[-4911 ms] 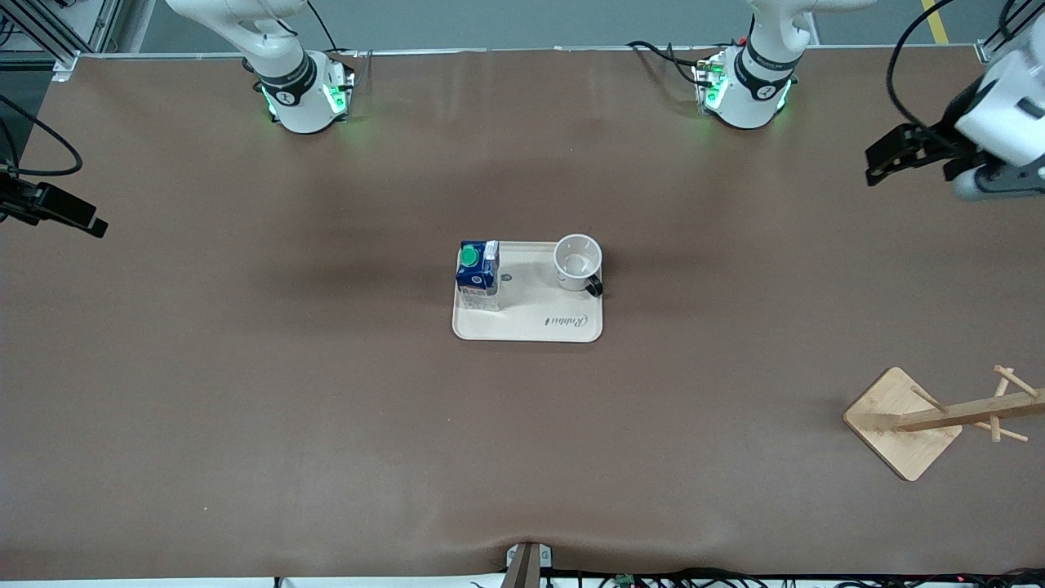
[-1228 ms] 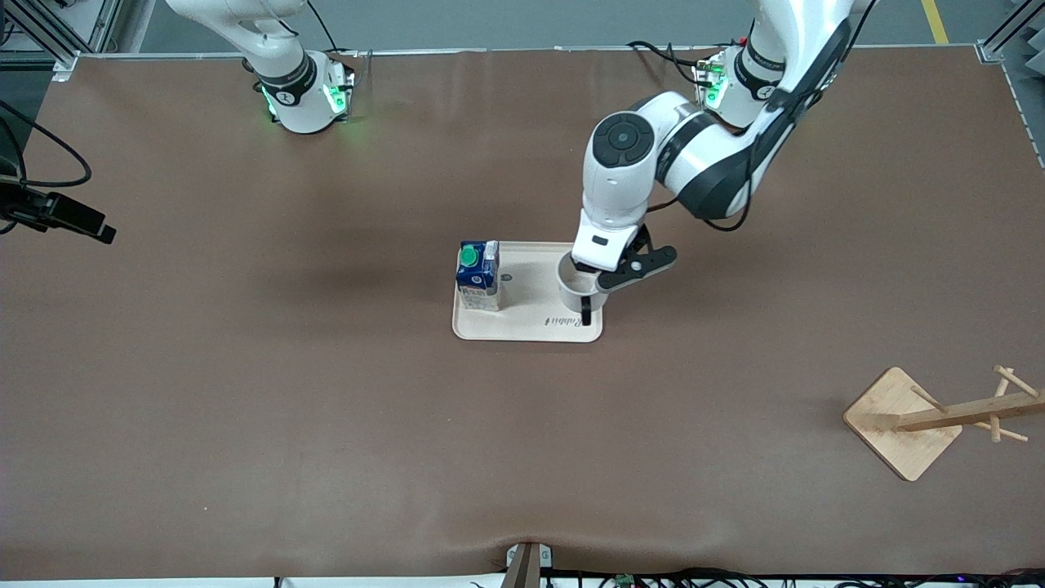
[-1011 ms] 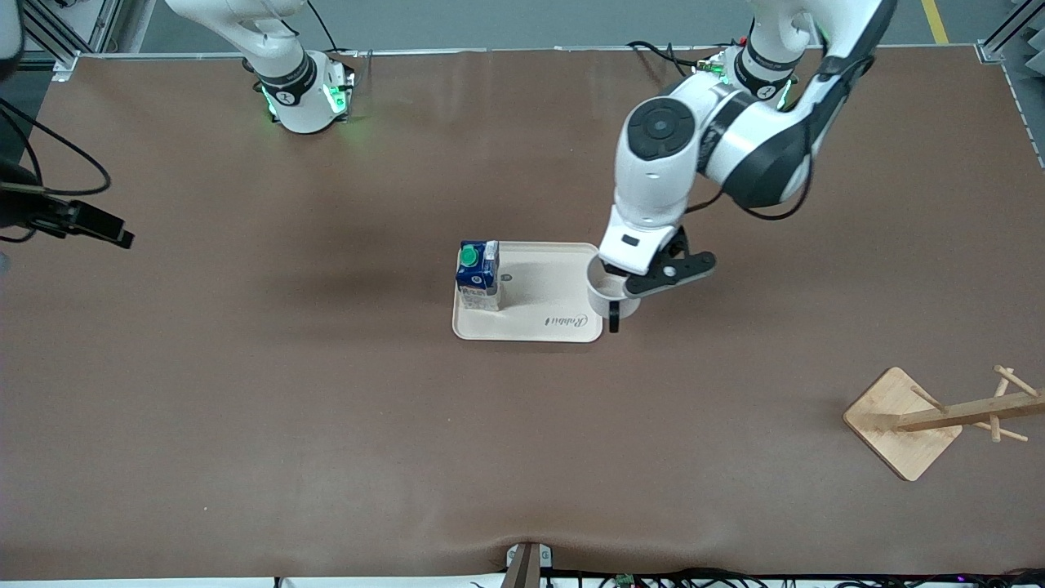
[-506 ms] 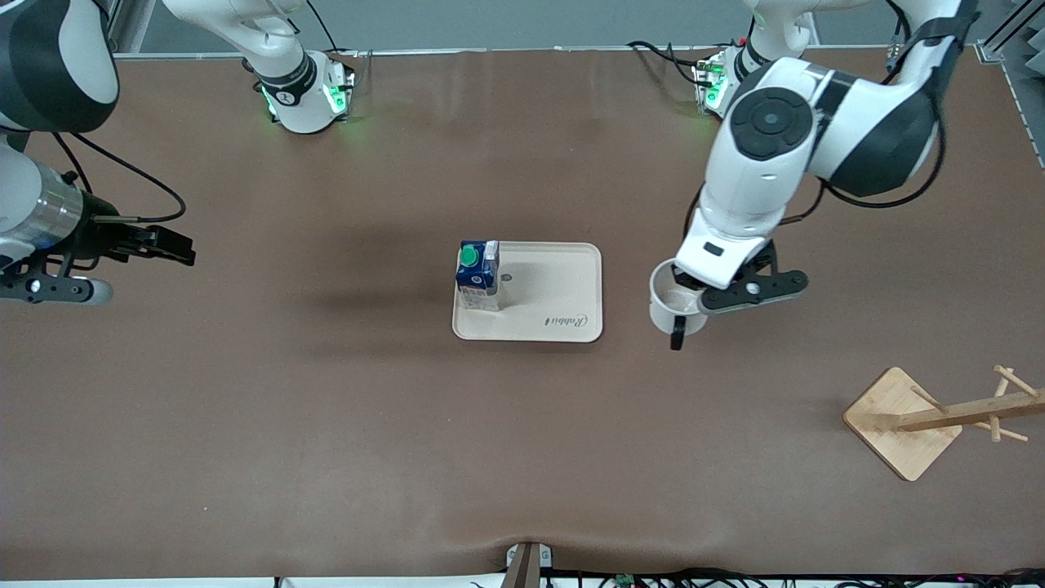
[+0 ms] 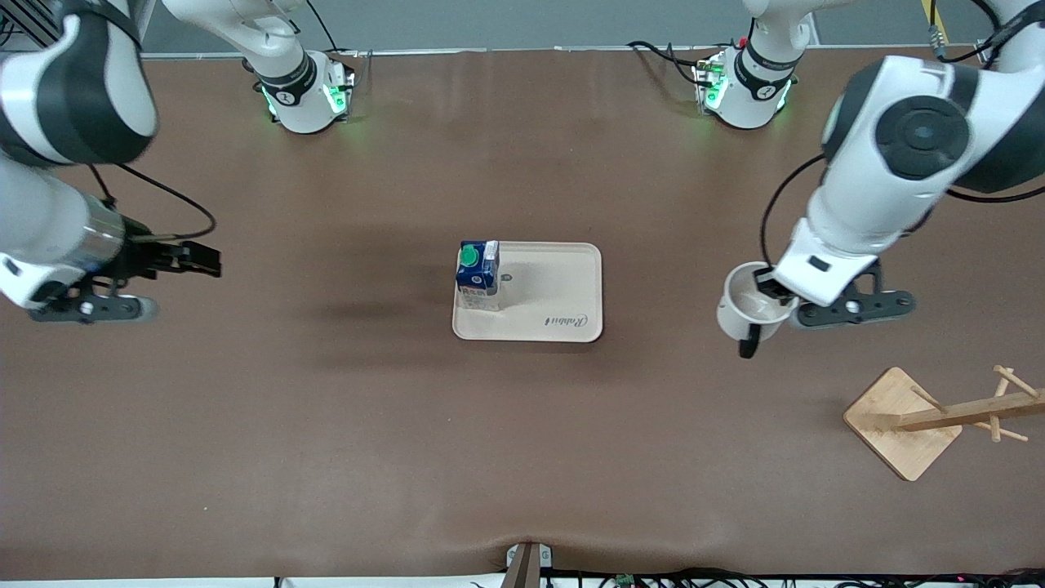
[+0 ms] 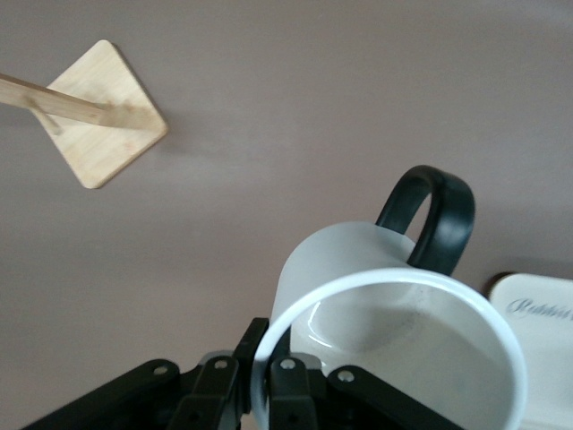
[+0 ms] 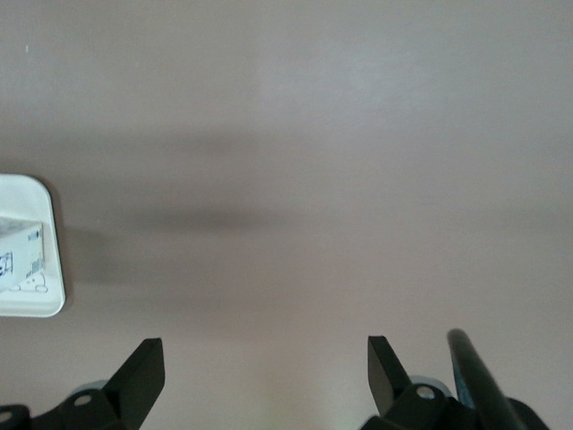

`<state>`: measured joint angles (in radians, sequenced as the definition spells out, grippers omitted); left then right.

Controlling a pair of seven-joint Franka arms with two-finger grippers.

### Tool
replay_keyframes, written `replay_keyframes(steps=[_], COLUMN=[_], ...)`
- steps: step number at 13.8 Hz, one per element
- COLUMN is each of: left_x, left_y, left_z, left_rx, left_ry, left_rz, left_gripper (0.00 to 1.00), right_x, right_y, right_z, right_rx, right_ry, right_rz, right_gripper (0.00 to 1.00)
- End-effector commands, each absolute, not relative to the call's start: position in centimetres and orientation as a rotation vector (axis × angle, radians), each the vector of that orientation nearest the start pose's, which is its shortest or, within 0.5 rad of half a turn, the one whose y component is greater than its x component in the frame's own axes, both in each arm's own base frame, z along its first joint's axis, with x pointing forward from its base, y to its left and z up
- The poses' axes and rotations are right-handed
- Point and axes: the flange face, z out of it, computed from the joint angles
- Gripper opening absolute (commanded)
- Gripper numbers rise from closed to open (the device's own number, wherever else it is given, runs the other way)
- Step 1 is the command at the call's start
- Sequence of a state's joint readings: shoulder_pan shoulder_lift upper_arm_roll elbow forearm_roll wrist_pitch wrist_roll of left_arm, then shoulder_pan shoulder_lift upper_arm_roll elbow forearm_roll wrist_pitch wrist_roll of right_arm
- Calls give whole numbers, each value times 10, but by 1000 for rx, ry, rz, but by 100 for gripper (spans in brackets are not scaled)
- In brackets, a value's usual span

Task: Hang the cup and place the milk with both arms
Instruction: 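Lift the mug with the left gripper while the right gripper reaches out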

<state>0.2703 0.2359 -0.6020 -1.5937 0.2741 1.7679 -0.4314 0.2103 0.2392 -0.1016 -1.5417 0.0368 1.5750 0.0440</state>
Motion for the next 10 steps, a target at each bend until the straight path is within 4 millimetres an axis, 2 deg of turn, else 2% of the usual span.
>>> replay_keyframes(steps=[1, 3, 4, 6, 7, 9, 10], left_x=[609, 615, 616, 618, 619, 620, 621], left_y=[-108, -78, -60, -25, -5, 41, 58], left_z=[534, 537, 536, 532, 527, 522, 517], left_rx=[-3021, -3020, -3021, -3024, -3038, -3132, -3152], left_ry=[5, 68, 74, 89, 63, -25, -31], left_rz=[-34, -28, -12, 22, 43, 69, 80], left_gripper=[0, 0, 0, 0, 0, 0, 0], right_x=[609, 612, 611, 598, 593, 573, 562], right_y=[148, 180, 198, 255, 275, 329, 354], right_z=[460, 439, 432, 427, 424, 422, 422], right_rx=[-3094, -3029, -3014, -3031, -3037, -3043, -3043], right_ry=[-231, -30, 14, 31, 117, 135, 137], right_rz=[407, 410, 419, 374, 364, 311, 281], right_gripper=[100, 100, 100, 100, 100, 100, 100])
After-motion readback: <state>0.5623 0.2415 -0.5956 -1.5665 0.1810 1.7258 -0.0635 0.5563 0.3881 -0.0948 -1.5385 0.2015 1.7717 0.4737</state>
